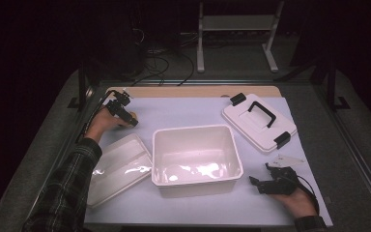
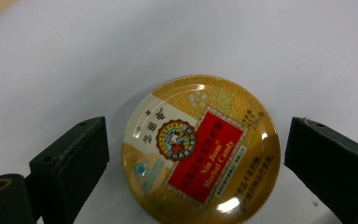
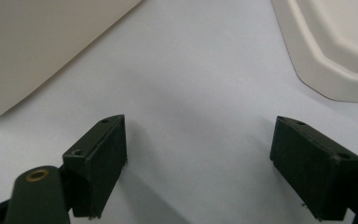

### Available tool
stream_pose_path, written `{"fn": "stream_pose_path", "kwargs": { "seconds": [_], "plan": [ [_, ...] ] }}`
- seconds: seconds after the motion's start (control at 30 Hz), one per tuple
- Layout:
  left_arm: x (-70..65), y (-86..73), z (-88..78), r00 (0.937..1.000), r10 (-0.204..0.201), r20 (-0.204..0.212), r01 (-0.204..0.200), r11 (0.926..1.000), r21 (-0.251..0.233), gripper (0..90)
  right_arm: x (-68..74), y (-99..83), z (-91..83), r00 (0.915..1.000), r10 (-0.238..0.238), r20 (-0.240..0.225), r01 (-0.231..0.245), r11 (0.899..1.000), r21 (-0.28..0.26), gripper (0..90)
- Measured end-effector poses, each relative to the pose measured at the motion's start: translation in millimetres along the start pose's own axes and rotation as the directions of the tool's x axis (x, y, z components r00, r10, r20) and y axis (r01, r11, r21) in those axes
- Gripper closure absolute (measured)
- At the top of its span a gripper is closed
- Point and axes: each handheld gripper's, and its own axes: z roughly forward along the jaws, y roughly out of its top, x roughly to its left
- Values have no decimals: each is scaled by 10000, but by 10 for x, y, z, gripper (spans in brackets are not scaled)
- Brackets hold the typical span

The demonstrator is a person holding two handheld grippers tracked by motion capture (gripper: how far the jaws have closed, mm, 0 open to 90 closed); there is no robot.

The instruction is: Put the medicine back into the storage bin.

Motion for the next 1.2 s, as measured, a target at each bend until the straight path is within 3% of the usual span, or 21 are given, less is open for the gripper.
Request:
{"fn": "stream_pose_path", "kwargs": {
  "seconds": [0.1,0.37,0.73,1.0,1.2],
  "plan": [
    [18,-5,66,9999,-141,-22,142,9994,327,76,0,0,0,10000,-1,-2,1,10000,-1,179],
    [27,-2,39,9998,-44,216,39,9998,215,190,0,0,0,10000,3,-4,-3,10000,-1,179],
    [60,-17,11,9991,-227,355,217,9994,266,196,-1,0,0,10000,8,-6,-8,10000,-3,179],
    [76,-36,-163,9984,-222,514,215,9997,144,197,0,0,0,10000,3,-2,-3,10000,-2,179],
    [9,-5,-357,9978,-91,663,88,9999,56,197,1,0,0,10000,3,-1,-3,10000,1,178]
  ]
}}
